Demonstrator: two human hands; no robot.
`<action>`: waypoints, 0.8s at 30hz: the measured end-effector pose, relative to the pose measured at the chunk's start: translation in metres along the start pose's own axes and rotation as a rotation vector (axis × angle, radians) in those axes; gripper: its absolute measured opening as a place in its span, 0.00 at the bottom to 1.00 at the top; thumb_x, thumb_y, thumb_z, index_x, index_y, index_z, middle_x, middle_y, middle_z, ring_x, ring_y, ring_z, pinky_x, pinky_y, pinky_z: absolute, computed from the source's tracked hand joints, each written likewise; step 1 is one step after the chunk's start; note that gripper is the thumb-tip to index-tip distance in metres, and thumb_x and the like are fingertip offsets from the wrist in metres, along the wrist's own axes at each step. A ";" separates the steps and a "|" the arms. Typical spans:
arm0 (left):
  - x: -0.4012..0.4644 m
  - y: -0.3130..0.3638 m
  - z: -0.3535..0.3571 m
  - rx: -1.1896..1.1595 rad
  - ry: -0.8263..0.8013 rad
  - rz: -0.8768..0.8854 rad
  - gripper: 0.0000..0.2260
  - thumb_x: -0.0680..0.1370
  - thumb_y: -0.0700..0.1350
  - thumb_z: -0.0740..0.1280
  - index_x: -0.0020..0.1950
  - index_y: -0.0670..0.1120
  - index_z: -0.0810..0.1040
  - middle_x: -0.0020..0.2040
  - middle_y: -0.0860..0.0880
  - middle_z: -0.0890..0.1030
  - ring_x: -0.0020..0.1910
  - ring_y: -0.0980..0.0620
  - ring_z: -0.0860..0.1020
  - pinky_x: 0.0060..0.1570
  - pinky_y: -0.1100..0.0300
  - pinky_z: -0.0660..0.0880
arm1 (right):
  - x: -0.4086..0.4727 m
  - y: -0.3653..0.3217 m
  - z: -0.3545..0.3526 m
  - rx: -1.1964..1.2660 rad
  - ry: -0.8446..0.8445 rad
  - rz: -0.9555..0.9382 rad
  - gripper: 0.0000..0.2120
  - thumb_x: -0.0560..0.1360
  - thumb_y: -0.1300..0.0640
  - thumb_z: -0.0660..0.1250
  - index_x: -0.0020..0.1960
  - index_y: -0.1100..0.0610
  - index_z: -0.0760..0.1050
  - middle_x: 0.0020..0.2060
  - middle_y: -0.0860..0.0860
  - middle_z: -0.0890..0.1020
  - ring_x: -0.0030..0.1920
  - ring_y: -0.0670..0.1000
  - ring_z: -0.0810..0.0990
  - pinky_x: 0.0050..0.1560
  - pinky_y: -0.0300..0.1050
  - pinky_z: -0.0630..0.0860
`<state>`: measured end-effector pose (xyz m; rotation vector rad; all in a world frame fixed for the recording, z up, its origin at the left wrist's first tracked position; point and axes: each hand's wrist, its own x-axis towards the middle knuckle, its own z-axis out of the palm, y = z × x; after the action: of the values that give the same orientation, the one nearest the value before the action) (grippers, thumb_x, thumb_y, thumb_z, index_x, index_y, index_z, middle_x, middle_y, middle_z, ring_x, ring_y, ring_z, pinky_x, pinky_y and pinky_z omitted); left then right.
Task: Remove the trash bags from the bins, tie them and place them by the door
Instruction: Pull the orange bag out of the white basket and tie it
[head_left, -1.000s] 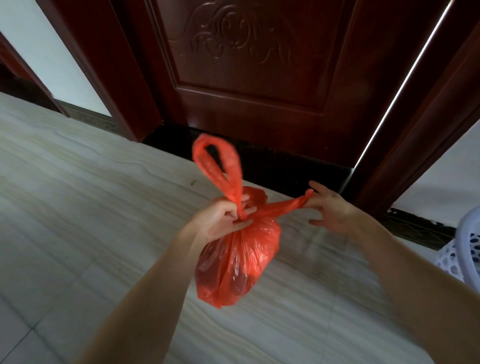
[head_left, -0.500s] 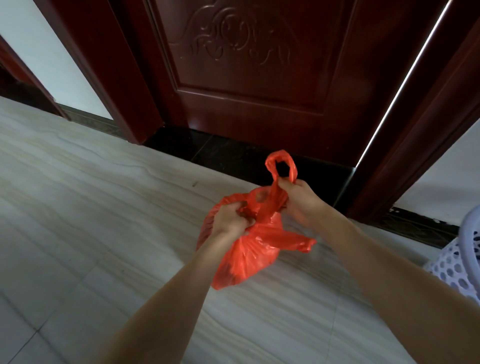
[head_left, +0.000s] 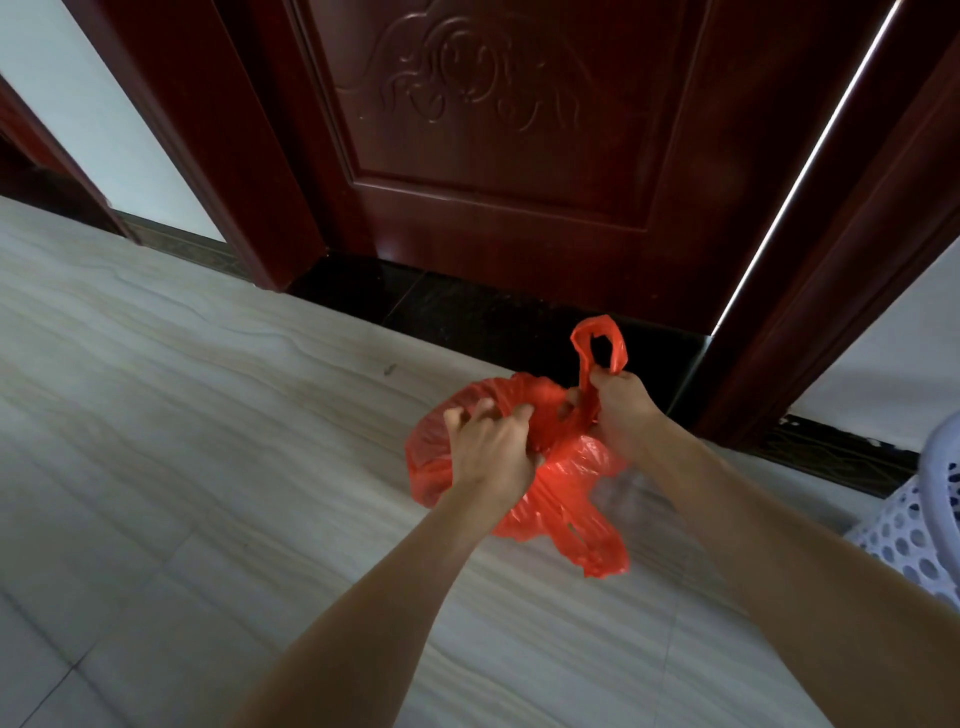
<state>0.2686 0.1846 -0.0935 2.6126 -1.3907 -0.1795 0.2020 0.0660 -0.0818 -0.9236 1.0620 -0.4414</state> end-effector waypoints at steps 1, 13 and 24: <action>0.000 0.000 0.001 -0.032 -0.024 0.009 0.24 0.75 0.51 0.66 0.69 0.49 0.64 0.57 0.45 0.79 0.68 0.46 0.66 0.61 0.49 0.58 | 0.001 -0.001 -0.001 0.021 0.005 0.005 0.13 0.80 0.60 0.52 0.38 0.59 0.67 0.30 0.56 0.71 0.31 0.55 0.72 0.34 0.46 0.72; -0.012 0.010 0.005 -0.476 -0.004 0.125 0.21 0.72 0.49 0.68 0.62 0.49 0.68 0.46 0.52 0.81 0.49 0.50 0.79 0.46 0.58 0.70 | 0.008 0.011 -0.011 0.147 0.248 0.114 0.10 0.76 0.69 0.48 0.44 0.62 0.66 0.27 0.55 0.66 0.23 0.52 0.65 0.28 0.47 0.69; -0.016 0.000 -0.006 -0.498 0.026 0.102 0.14 0.75 0.51 0.66 0.55 0.50 0.66 0.41 0.56 0.79 0.48 0.51 0.79 0.47 0.56 0.71 | 0.020 -0.004 -0.026 0.094 0.212 0.123 0.15 0.74 0.72 0.46 0.38 0.59 0.67 0.24 0.53 0.66 0.15 0.47 0.62 0.22 0.40 0.69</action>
<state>0.2609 0.1991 -0.0875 2.1247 -1.2688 -0.4161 0.1885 0.0379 -0.0940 -0.7347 1.2734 -0.4900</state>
